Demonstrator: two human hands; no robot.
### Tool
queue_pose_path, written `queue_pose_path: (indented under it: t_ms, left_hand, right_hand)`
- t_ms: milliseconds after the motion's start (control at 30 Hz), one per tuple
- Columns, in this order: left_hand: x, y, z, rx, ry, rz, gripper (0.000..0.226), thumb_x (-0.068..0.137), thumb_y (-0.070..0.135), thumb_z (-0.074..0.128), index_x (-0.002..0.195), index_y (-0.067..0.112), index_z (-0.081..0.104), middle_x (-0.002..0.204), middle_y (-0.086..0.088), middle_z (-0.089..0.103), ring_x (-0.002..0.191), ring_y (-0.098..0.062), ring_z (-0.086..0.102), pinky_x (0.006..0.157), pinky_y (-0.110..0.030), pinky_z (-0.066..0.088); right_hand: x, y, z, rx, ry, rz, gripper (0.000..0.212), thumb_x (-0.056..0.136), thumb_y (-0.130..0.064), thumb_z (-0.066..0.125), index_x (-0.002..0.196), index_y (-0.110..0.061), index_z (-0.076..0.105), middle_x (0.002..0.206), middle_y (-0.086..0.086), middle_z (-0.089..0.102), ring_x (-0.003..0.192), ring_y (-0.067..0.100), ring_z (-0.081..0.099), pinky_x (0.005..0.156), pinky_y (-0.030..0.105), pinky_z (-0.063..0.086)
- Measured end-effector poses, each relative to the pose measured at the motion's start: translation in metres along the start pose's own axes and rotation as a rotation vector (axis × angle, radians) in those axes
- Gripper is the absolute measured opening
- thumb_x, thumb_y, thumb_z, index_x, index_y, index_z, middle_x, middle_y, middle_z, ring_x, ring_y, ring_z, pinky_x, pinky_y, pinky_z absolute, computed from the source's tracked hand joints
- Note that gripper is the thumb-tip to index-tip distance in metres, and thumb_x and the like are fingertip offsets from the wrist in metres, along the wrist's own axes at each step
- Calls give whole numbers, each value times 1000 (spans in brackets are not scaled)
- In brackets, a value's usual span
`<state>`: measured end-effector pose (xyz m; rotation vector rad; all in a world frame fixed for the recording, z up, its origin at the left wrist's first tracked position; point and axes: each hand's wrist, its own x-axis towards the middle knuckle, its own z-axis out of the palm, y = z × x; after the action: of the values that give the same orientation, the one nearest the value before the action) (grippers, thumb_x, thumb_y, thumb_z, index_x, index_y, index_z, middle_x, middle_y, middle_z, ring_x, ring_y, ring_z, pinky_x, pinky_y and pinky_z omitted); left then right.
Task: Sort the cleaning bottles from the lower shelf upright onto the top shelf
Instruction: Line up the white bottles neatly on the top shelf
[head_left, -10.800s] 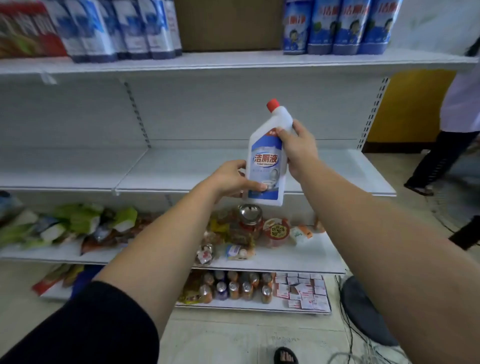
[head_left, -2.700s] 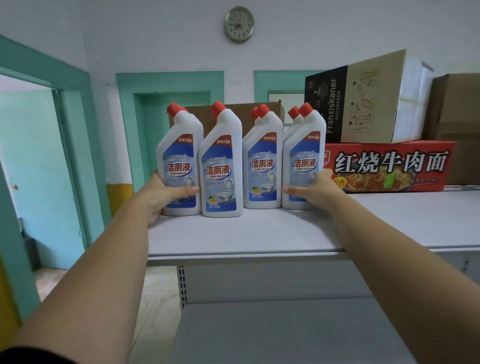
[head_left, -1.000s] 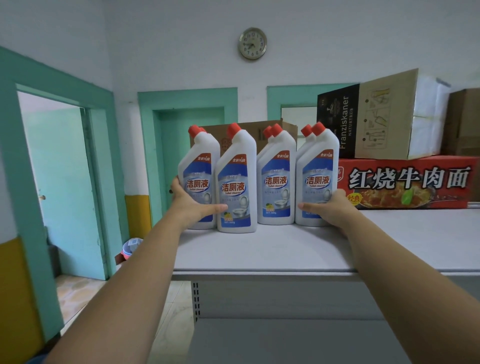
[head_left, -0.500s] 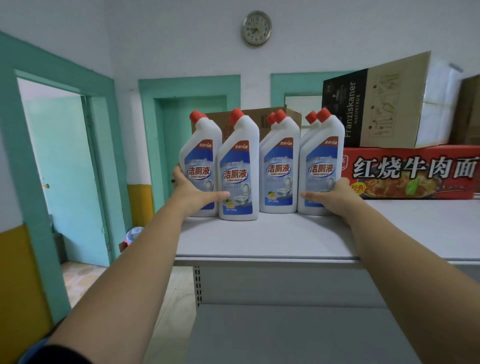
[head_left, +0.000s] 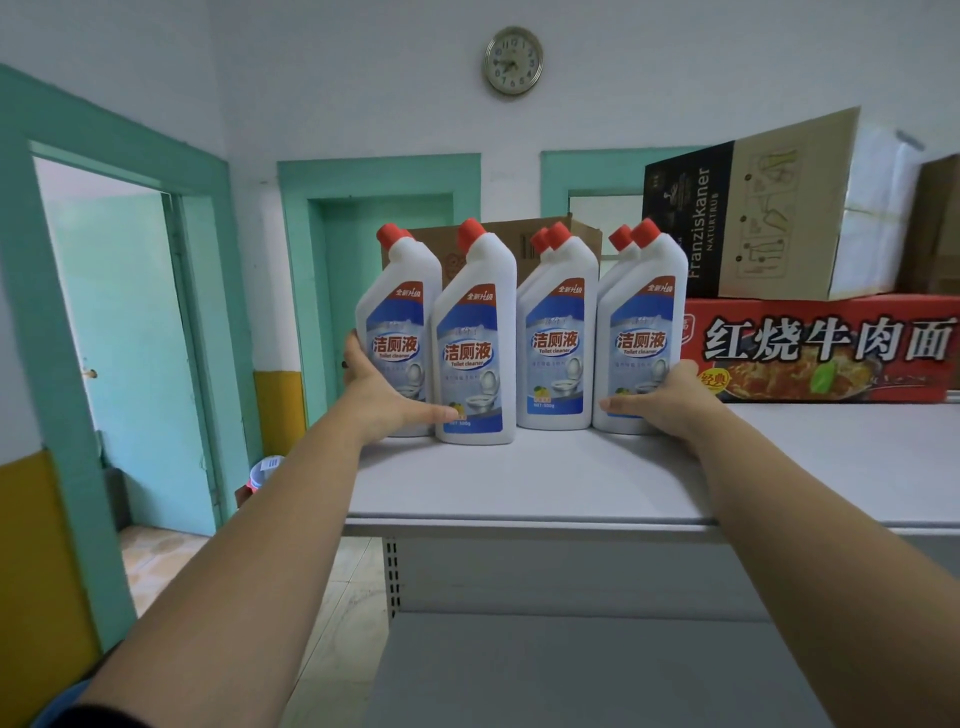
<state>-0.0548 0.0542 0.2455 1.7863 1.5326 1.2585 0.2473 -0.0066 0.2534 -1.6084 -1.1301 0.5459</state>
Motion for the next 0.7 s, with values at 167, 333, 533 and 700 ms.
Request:
queue_pose_path:
  t_ms: [167, 333, 533, 700]
  left_hand:
    - [-1, 0, 1, 19, 4, -16, 142, 63, 37, 94, 155, 29, -13, 160, -2, 22, 146, -28, 32, 116, -54, 33]
    - [-1, 1, 0, 11, -4, -10, 143, 63, 37, 94, 155, 29, -14, 161, -1, 21, 146, -28, 32, 115, -54, 33]
    - [-1, 1, -1, 8, -11, -11, 141, 64, 37, 93, 156, 30, -13, 162, -1, 19, 147, -28, 30, 116, -54, 32]
    - [-2, 1, -2, 0, -9, -10, 137, 66, 35, 92, 156, 30, -11, 160, -1, 22, 145, -28, 32, 115, -53, 33]
  right_hand:
    - [0, -1, 0, -1, -12, 1, 90, 75, -14, 88, 139, -4, 26, 134, 10, 49, 129, 28, 49, 98, 35, 42]
    - [-1, 0, 0, 12, -17, 0, 91, 75, -14, 88, 140, -4, 25, 135, 10, 49, 119, 23, 48, 91, 32, 39]
    - [-1, -1, -1, 8, -23, 6, 89, 76, -14, 87, 140, -5, 25, 124, 6, 46, 112, 20, 46, 93, 33, 41]
    - [-2, -2, -1, 8, -17, 11, 89, 76, -15, 87, 139, -5, 26, 122, 5, 46, 124, 26, 48, 100, 37, 42]
